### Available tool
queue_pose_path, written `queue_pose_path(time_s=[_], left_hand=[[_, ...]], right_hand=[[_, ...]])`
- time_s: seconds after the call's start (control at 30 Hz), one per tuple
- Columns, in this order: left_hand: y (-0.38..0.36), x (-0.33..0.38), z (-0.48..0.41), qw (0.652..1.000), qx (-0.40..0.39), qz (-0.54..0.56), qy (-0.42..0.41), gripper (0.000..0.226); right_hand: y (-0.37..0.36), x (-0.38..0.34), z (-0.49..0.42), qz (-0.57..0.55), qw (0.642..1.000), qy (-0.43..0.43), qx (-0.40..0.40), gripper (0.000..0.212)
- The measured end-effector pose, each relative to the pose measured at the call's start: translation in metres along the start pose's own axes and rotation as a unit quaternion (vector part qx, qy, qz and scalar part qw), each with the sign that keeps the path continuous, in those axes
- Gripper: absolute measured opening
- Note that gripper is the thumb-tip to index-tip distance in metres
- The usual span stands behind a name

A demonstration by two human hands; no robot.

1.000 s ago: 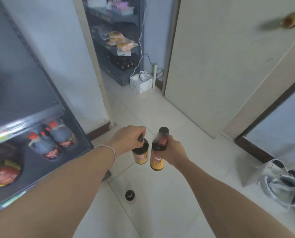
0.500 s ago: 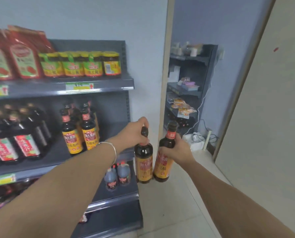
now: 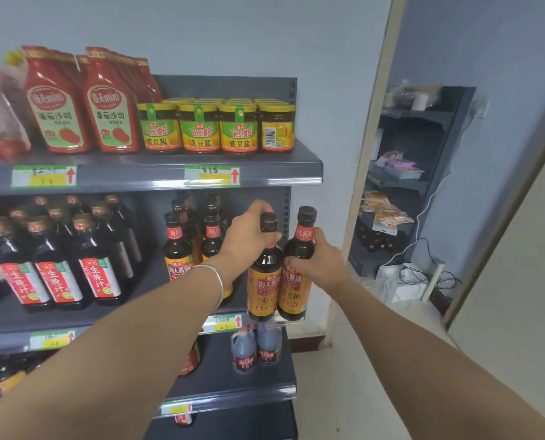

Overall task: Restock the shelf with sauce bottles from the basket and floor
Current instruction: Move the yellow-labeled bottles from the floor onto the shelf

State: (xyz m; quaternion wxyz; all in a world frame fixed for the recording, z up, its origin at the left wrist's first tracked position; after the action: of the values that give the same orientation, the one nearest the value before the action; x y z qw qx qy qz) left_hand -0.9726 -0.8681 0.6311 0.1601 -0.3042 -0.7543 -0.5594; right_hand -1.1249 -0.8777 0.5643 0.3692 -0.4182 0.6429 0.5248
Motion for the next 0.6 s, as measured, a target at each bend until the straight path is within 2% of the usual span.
queue_pose_path(time_s=[0.27,0.6], left_hand=[[-0.018,-0.031,-0.033,1.0,0.008,-0.006,0.029,0.029],[-0.06,-0.054,-0.079,0.99,0.052,-0.034,0.129,0.032]], right_hand=[[-0.023,0.021,-0.051,0.003,1.0,-0.004,-0.009,0.055],[-0.029,0.05,-0.115,0.012,0.998,0.025,-0.062,0.049]])
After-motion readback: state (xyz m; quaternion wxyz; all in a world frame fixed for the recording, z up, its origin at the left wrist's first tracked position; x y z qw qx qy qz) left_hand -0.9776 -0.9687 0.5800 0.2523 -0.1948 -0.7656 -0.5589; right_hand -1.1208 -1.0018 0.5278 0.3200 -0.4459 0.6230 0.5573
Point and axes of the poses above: each hand's wrist, its own z-axis away from the middle knuckle, its own y-axis out of the back of the hand, x = y × z, the point moved 7 cm from there along -z, towards the middle knuckle, and after that the axes turned 15 degrees about -z, right-handed, at the moved point
